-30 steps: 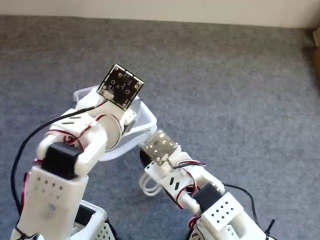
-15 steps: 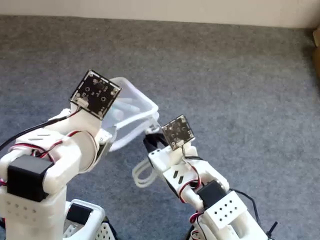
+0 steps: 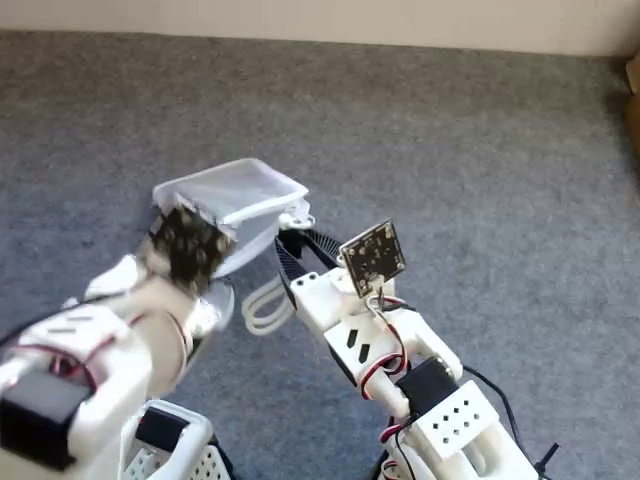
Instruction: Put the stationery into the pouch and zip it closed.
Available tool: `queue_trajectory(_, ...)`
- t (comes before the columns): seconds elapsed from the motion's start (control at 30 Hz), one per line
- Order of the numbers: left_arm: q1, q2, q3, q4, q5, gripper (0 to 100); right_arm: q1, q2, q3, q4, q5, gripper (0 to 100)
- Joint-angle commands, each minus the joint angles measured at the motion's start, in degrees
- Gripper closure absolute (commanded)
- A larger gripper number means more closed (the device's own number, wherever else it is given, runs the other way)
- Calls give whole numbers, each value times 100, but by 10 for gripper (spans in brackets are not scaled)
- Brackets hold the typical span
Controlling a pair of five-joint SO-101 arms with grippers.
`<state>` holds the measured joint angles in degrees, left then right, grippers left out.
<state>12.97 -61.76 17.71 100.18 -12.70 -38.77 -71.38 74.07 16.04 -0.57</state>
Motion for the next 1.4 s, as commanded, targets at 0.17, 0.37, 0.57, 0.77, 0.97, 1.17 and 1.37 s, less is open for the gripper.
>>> queue_trajectory(0.17, 1024, -971, 1174, 62, -404, 842, 48, -84, -259, -760, -53, 994)
queue_trajectory(0.37, 857, -1024, 2220, -185, -879, 843, 48, -119, -303, -725, -53, 994)
queue_trajectory(0.57, -611, -1015, 2686, -1371, -853, 843, 66, -127, -303, -13, -18, 994)
queue_trajectory(0.77, -884, -1015, 3292, -2629, -756, 843, 48, -127, -286, 673, 466, 994)
queue_trajectory(0.97, -892, -1015, 3864, -4176, 149, 843, 48, -136, -259, 1042, 624, 994)
queue_trajectory(1.17, -848, -1007, 4585, -6110, 835, 843, -198, -1024, -242, 1982, 633, 994)
queue_trajectory(1.37, -198, -1007, 4699, -7068, 1134, 843, -954, -2404, -136, 3073, 879, 994)
